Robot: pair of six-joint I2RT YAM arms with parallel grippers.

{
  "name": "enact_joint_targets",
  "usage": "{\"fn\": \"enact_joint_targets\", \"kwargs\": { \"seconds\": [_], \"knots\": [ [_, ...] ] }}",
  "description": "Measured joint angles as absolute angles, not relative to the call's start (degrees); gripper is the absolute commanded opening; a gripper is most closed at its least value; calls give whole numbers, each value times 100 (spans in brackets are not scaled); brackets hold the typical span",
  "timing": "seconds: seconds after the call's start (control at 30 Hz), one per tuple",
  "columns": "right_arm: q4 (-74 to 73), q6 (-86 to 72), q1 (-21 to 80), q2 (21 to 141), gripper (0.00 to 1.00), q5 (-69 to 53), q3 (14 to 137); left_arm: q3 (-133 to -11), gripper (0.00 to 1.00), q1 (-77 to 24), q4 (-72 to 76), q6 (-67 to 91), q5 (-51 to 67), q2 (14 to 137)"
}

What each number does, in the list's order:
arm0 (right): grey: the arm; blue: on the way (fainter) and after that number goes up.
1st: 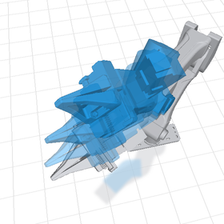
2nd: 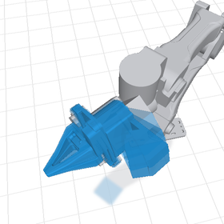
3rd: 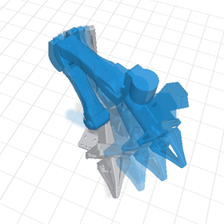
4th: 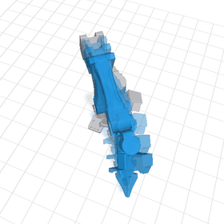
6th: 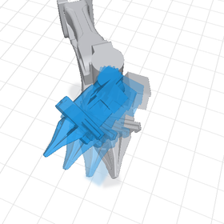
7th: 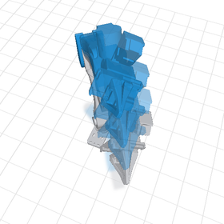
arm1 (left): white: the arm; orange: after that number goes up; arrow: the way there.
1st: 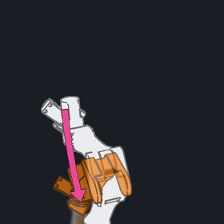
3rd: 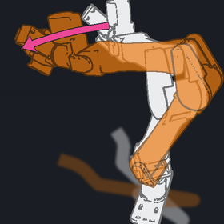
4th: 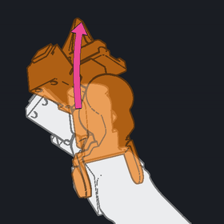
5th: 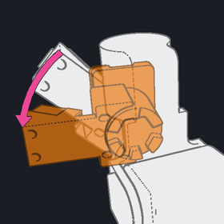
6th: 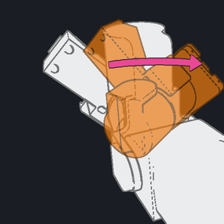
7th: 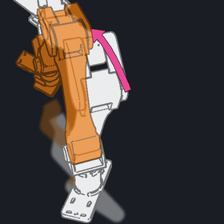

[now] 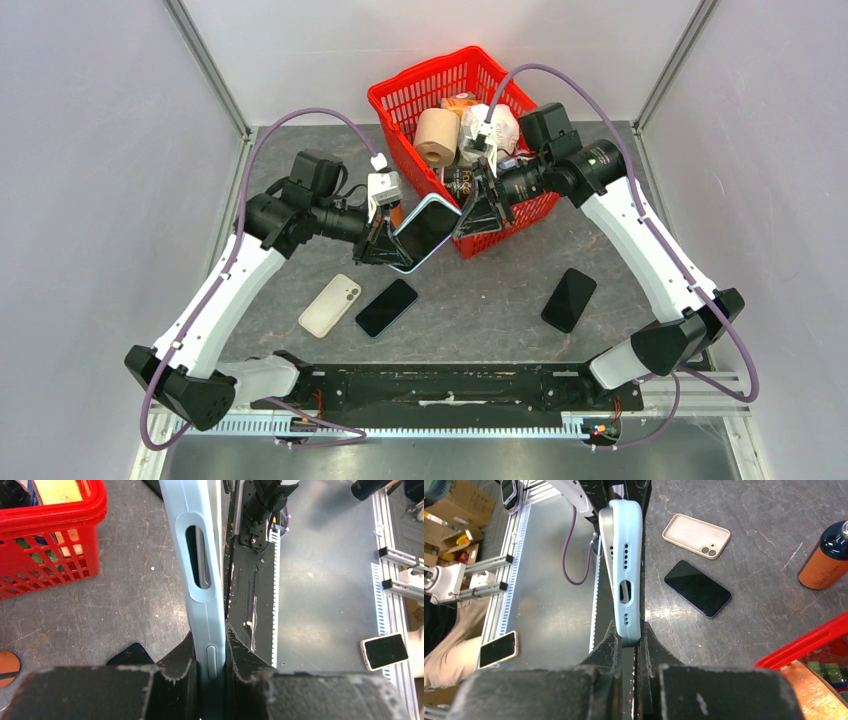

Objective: Take the phone out of the phone case
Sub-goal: Remove the phone case from the phone.

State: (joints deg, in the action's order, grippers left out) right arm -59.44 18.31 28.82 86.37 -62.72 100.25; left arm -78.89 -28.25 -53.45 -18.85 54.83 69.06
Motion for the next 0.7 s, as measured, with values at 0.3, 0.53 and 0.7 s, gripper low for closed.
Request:
{"fn": "enact_joint_targets", "kwargs": {
  "seconds": [0.3,0.53,0.7],
  "knots": [
    [-6893,3131,3503,8637,0,-6007,10252,-7922,2,-2882,-6431,-3839,5686,6807],
    [-7585,3916,4018,8650,0,-5684,10285,-8020,2,-3232,-7242,-4934,5393,6799],
    [-8077,4318,4285,8766,0,-5365,10554,-8125,2,-3435,-7424,-5179,5146,6799]
  ]
}}
